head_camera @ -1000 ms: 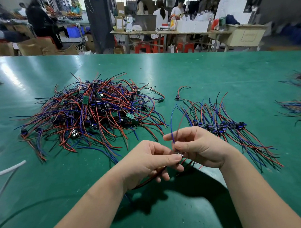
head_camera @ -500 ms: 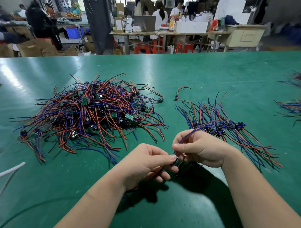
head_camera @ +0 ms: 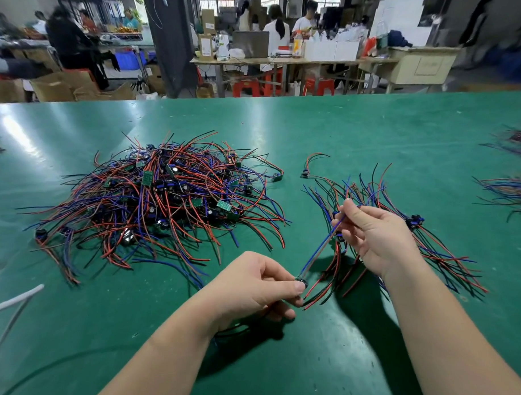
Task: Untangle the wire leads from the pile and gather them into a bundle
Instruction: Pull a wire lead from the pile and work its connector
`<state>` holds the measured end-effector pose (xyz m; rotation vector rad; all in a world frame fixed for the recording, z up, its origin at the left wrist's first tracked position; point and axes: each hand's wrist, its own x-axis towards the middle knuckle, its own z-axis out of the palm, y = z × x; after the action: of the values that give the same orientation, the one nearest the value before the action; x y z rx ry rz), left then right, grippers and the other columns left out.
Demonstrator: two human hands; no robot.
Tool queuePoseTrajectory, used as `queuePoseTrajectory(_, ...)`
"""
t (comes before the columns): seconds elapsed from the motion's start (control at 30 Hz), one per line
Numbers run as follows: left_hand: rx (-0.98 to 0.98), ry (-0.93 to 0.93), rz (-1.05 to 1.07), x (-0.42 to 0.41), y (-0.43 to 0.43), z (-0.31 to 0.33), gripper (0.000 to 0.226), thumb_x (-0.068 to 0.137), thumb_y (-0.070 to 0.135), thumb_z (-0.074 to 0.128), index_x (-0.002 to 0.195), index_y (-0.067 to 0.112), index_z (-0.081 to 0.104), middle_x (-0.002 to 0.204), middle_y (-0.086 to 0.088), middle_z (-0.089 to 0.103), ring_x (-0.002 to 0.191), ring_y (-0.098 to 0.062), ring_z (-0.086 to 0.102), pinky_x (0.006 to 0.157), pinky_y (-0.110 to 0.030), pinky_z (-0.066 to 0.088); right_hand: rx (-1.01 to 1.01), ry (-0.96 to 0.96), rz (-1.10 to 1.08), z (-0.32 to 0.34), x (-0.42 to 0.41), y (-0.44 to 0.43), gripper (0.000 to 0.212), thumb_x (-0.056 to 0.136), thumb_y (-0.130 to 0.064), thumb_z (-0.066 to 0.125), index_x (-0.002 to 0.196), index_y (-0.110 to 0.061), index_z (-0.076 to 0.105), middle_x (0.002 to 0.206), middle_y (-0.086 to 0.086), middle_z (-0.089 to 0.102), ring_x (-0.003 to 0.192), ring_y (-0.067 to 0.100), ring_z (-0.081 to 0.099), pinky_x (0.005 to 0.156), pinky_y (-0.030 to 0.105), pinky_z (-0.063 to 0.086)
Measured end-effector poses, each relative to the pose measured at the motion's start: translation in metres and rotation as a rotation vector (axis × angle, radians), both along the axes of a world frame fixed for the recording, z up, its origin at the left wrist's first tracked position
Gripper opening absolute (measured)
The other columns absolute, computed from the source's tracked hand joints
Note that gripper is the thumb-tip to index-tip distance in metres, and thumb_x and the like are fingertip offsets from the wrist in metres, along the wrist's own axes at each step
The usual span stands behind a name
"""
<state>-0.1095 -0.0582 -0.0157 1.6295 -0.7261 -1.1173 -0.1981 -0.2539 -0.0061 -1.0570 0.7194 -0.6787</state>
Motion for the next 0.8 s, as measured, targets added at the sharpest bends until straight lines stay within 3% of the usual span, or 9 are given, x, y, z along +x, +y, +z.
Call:
queuePoseTrajectory(0.17,0.031,-0.081,0.015,0.006,0.002,-0.003,0.023,0.083,0.017,0.073,0.092,-0.003,0.066,0.078,-0.011,0.074,0.064,-0.019,0.069,0.057,-0.027,0.055,0.014,0.074,-0.031,0.002,-0.001,0.0,0.019,0.08,-0.021,0.073,0.074,-0.008,0.061,0.054,0.005,0.066,0.042,0.007,0.06,0.035,0.012,0.038)
queuePoseTrajectory(0.33,0.036,-0.255,0.026,0.015,0.004,-0.012,0.013,0.074,0.026,0.08,0.076,0.017,0.071,0.075,-0.006,0.073,0.069,-0.02,0.067,0.077,-0.044,0.057,0.101,0.141,-0.016,0.001,0.001,0.001,0.022,0.087,-0.02,0.067,0.071,-0.007,0.057,0.043,0.0,0.056,0.034,0.005,0.052,0.03,0.012,0.031)
queuePoseTrajectory(0.43,0.021,-0.276,0.019,0.018,0.004,-0.015,0.011,0.072,0.03,0.081,0.071,0.023,0.072,0.066,0.003,0.069,0.06,-0.011,0.061,0.068,-0.031,0.058,0.179,0.138,0.05,0.002,0.001,0.001,0.024,0.088,-0.023,0.065,0.071,-0.008,0.056,0.042,-0.002,0.053,0.033,0.003,0.049,0.029,0.011,0.029)
queuePoseTrajectory(0.6,0.067,-0.647,0.17,0.023,0.002,-0.018,0.018,0.078,0.036,0.076,0.07,0.024,0.065,0.06,0.011,0.062,0.053,-0.003,0.051,0.058,-0.019,0.042,0.262,-0.027,0.096,0.001,0.005,0.005,0.029,0.093,-0.035,0.056,0.079,-0.01,0.061,0.055,0.0,0.066,0.047,0.007,0.064,0.033,0.01,0.039)
queuePoseTrajectory(0.67,-0.014,-0.5,0.25,0.024,0.001,-0.015,0.017,0.081,0.031,0.073,0.073,0.02,0.064,0.06,0.009,0.059,0.056,-0.006,0.051,0.059,-0.022,0.044,0.289,-0.101,0.132,-0.002,0.008,0.007,0.04,0.098,-0.041,0.044,0.088,-0.008,0.064,0.064,0.004,0.071,0.056,0.011,0.069,0.038,0.012,0.045)
queuePoseTrajectory(0.73,-0.189,-0.098,0.297,0.021,0.0,-0.007,0.015,0.081,0.024,0.071,0.079,0.012,0.063,0.066,0.001,0.063,0.062,-0.01,0.059,0.061,-0.026,0.052,0.242,-0.065,0.19,-0.004,0.01,0.011,0.041,0.101,-0.036,0.037,0.094,-0.005,0.063,0.069,0.008,0.072,0.059,0.015,0.07,0.04,0.015,0.047)
queuePoseTrajectory(0.8,-0.32,0.212,0.335,0.018,-0.001,0.002,0.019,0.072,0.025,0.071,0.081,0.011,0.062,0.069,-0.003,0.069,0.065,-0.013,0.067,0.058,-0.024,0.056,0.085,0.059,0.248,-0.008,0.012,0.017,0.025,0.101,-0.017,0.041,0.102,-0.003,0.062,0.071,0.007,0.071,0.057,0.016,0.069,0.042,0.017,0.046)
